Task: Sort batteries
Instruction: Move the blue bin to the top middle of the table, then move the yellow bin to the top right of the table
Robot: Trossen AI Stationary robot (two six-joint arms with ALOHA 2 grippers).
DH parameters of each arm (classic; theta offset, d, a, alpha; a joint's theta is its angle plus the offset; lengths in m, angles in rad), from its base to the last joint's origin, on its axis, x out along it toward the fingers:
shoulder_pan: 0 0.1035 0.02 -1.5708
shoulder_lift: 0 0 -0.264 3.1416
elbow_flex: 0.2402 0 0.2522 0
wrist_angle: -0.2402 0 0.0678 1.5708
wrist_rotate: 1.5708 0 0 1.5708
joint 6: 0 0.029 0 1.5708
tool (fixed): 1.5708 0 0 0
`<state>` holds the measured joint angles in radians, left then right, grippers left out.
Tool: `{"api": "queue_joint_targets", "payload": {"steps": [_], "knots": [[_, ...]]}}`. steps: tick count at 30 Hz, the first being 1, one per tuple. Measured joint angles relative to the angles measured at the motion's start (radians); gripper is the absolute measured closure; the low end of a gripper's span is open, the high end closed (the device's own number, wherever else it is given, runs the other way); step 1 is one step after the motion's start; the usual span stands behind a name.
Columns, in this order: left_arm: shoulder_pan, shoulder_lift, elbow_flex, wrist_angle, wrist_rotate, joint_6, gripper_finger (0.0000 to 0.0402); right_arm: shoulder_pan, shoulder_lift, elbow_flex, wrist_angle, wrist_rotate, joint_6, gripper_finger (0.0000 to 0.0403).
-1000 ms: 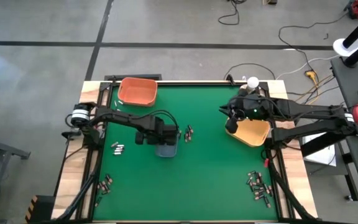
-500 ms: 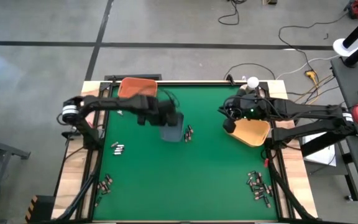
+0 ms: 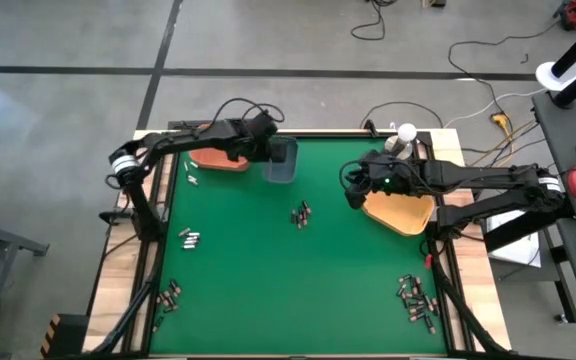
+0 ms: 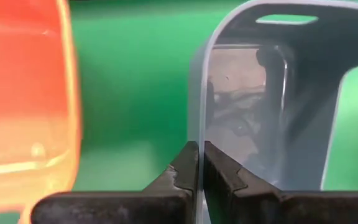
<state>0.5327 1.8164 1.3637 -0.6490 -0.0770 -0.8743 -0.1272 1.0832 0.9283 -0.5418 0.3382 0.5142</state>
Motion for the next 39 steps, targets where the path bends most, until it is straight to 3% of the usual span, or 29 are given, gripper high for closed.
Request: {"api": "queue_joint_targets", "payload": {"steps": [12,24,28,34,39], "knots": [[-0.001,0.154,0.074,0.008,0.142,-0.041,0.0401,0.002,0.052,0.0,-0.005,-0.017,0.078,0.0294],[-0.001,0.192,0.143,-0.043,0.147,-0.053,0.0401,-0.001,0.061,0.0,-0.03,-0.016,0.063,0.0249],[-0.001,0.192,0.143,-0.058,0.147,-0.055,0.0387,-0.007,0.058,0.0,-0.057,-0.065,0.061,0.0233],[-0.002,0.178,0.157,-0.142,0.144,0.01,0.0343,-0.065,0.053,0.075,-0.3,-0.154,0.056,0.0219],[-0.002,0.144,0.221,-0.203,0.142,0.121,0.0305,-0.128,0.081,0.183,-0.56,-0.202,-0.079,0.022]]}}
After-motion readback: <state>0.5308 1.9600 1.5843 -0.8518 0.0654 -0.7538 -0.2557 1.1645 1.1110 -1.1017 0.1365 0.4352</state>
